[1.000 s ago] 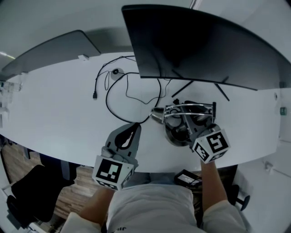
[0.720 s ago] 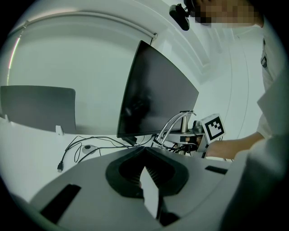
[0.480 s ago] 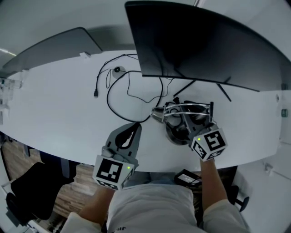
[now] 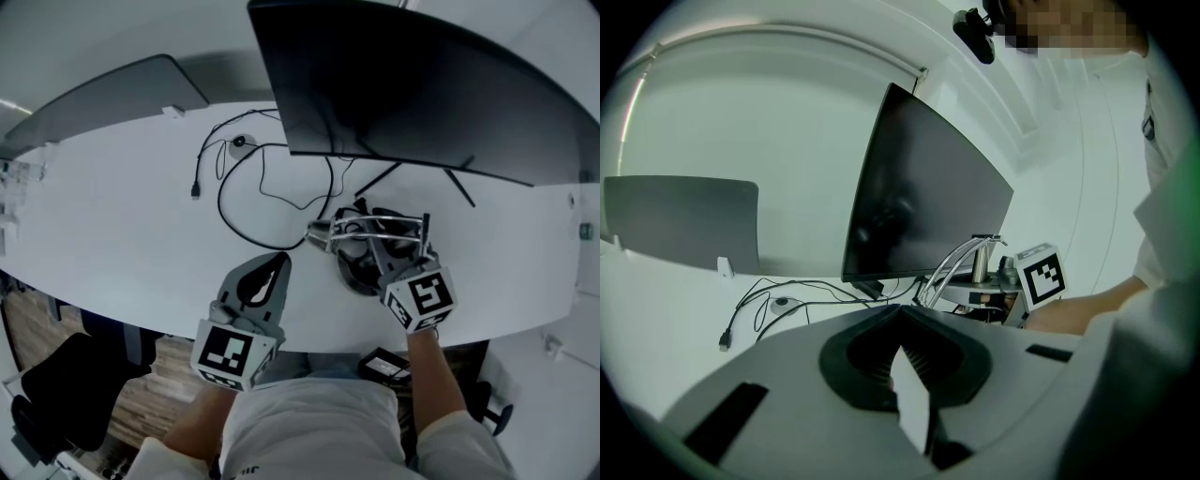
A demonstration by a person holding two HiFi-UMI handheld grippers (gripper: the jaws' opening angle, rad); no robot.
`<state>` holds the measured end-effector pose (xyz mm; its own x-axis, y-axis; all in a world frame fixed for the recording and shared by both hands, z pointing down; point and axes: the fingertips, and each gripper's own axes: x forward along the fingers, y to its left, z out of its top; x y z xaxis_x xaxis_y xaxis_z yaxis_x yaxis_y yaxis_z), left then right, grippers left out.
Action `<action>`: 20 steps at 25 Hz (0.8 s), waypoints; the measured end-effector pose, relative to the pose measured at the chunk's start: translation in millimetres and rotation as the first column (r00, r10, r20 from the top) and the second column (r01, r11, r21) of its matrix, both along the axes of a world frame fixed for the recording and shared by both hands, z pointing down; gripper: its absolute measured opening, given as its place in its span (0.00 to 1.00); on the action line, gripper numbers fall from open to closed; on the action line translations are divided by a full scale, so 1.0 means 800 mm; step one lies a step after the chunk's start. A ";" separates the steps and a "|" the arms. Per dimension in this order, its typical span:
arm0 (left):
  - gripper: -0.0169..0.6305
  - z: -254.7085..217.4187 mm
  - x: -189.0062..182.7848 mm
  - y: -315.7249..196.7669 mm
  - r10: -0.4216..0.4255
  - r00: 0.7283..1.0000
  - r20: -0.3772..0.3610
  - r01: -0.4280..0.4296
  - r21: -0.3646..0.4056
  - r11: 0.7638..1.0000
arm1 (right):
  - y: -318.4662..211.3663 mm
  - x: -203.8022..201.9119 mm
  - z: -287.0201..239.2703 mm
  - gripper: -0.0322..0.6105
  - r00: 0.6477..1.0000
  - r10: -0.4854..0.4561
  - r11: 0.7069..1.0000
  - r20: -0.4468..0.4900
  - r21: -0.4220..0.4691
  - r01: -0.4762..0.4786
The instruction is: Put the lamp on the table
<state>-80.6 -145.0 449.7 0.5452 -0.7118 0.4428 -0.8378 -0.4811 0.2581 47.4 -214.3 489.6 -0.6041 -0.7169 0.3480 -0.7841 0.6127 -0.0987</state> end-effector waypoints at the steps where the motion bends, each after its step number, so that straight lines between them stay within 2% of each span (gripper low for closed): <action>1: 0.03 0.000 0.000 0.000 -0.001 1.000 -0.001 0.001 0.002 1.000 | 0.001 -0.001 0.000 0.16 1.000 0.000 1.000 -0.003 0.003 0.000; 4: 0.03 0.000 -0.001 0.003 -0.006 1.000 0.002 0.006 0.025 1.000 | 0.004 -0.003 -0.001 0.16 1.000 0.005 1.000 -0.005 0.011 -0.005; 9: 0.03 0.001 0.001 0.012 -0.009 1.000 0.000 0.009 -0.004 1.000 | 0.013 -0.009 0.002 0.17 1.000 -0.002 1.000 -0.022 0.030 0.003; 20: 0.03 -0.005 0.000 0.030 -0.021 1.000 -0.003 0.021 0.034 0.999 | 0.031 -0.016 0.003 0.20 1.000 0.005 0.996 -0.025 0.084 -0.002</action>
<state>-80.9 -120.7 446.1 0.5315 -0.7375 0.4168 -0.8469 -0.4721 0.2446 34.5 -189.4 491.8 -0.5932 -0.7464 0.3016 -0.7879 0.6152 -0.0271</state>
